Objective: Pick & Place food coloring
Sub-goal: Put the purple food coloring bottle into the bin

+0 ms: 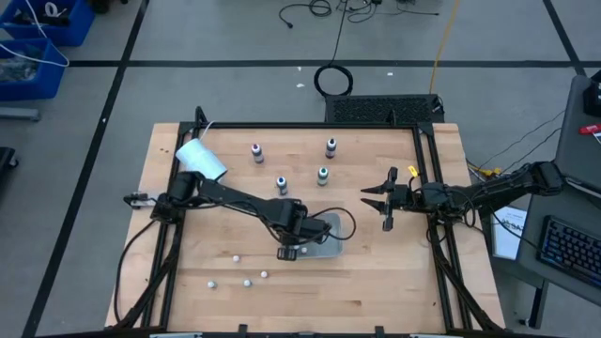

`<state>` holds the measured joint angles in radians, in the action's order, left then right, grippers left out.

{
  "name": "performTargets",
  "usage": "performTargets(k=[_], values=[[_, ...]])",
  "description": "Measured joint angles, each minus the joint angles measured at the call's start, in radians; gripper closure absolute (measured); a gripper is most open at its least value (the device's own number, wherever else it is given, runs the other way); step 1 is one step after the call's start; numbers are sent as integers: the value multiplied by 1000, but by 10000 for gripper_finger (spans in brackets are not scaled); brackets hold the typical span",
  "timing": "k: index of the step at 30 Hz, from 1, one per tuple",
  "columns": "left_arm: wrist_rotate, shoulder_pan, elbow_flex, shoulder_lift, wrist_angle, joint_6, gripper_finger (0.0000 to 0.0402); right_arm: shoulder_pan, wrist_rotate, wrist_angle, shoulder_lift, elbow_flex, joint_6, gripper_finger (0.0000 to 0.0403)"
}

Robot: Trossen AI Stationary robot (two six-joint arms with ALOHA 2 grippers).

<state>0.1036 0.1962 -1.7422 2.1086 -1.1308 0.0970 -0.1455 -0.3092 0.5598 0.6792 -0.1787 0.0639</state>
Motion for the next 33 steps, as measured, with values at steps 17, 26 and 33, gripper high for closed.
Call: performTargets(k=[17,26,33], values=[[-95,-1,117,-4,139,11,349,0,0,0,0,0,0,298],[-96,-1,119,-3,140,13,304,0,0,0,0,0,0,298],[-100,0,122,2,138,13,248,0,0,-4,0,0,0,298]])
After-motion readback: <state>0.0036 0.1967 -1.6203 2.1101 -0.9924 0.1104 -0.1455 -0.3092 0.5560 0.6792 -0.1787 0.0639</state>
